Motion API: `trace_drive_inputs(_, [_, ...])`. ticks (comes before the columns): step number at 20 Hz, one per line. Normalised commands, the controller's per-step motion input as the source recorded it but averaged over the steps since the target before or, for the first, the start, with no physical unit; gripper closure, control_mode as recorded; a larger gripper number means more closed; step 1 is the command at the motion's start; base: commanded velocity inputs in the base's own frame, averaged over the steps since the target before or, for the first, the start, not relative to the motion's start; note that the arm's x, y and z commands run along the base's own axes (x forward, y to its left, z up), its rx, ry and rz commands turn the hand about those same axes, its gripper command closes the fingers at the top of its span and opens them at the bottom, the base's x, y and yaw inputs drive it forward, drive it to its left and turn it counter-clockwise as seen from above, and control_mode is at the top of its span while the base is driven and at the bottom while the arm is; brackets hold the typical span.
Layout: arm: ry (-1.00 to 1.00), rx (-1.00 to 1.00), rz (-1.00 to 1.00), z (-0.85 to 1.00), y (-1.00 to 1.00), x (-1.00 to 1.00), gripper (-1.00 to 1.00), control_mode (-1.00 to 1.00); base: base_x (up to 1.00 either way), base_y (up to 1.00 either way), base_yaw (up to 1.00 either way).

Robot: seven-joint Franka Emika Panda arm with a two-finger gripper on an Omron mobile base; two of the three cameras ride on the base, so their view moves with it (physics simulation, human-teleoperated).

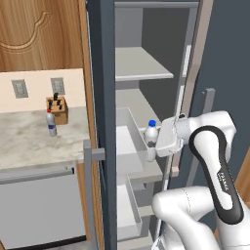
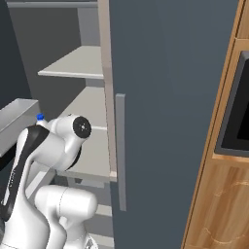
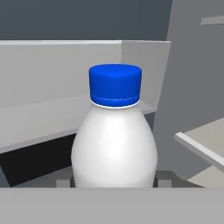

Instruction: Take the bottled waters from the counter and place them in the freezer to freeze. Close the freezer door after placing the bottles.

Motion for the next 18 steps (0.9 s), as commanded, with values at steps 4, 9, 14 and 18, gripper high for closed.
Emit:
trace_drive_inputs(4, [0.00, 0.00, 0.00, 0.00, 0.00, 0.00, 1.00, 1.00, 0.25, 0.01, 0.00])
trace_drive_inputs(9, [0.00, 0.00, 0.00, 0.00, 0.00, 0.00, 1.00, 1.00, 0.31, 0.07, 0.00])
trace_drive_inputs(14, [0.00, 0.00, 0.00, 0.00, 0.00, 0.00, 1.00, 1.00, 0.34, 0.03, 0.00])
trace_drive_inputs(18, [0.00, 0.00, 0.00, 0.00, 0.00, 0.00, 1.00, 1.00, 0.26, 0.00, 0.00])
